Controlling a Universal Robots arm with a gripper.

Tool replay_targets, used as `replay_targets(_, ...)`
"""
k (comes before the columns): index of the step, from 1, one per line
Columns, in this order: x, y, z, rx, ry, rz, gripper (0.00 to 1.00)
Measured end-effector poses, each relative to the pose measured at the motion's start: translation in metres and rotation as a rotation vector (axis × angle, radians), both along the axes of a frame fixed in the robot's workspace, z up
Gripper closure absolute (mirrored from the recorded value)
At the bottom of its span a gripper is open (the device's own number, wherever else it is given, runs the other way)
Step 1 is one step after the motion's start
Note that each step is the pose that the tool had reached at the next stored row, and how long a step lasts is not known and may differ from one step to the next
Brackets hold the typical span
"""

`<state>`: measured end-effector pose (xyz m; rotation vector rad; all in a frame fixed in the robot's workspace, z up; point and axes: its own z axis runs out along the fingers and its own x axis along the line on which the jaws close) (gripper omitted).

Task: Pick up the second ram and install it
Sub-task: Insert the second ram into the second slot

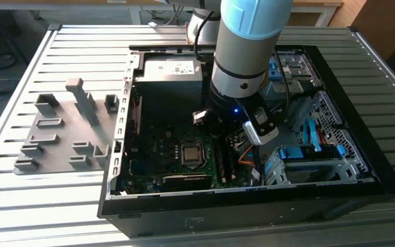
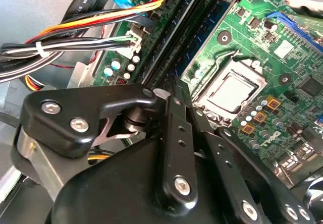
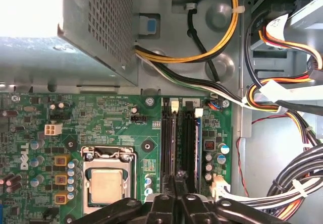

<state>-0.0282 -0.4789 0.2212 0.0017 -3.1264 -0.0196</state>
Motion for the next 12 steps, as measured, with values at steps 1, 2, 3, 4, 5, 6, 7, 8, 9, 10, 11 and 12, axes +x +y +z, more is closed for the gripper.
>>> replay_targets(1, 0.0000, 0.0000, 0.0000, -0.0001, 0.0000, 0.000, 0.87)
replay_targets(2, 0.0000, 0.0000, -0.0002, -0.0001, 0.0001, 0.000, 0.89)
replay_targets(3, 0.0004, 0.0000, -0.0003, 0.0000, 0.0001, 0.000, 0.89)
replay_targets(4, 0.0007, 0.0000, -0.0004, 0.0000, 0.0000, 0.000, 0.89)
replay_targets(5, 0.0007, 0.0000, -0.0005, 0.0000, 0.0001, 0.000, 0.89)
replay_targets(6, 0.0007, 0.0000, -0.0005, 0.0000, 0.0000, 0.000, 0.89)
replay_targets(7, 0.0007, 0.0000, -0.0005, 0.0001, 0.0000, 0.000, 0.89)
replay_targets(8, 0.0007, 0.0000, -0.0005, 0.0001, 0.0000, 0.000, 0.89)
replay_targets(9, 0.0007, 0.0000, -0.0003, 0.0002, -0.0001, 0.000, 0.89)
replay_targets(10, 0.0007, 0.0001, 0.0006, 0.0006, -0.0002, 0.000, 0.88)
replay_targets(11, 0.0007, 0.0001, 0.0019, 0.0003, -0.0001, 0.000, 0.88)
replay_targets(12, 0.0007, 0.0001, 0.0022, 0.0003, 0.0001, 0.000, 0.88)
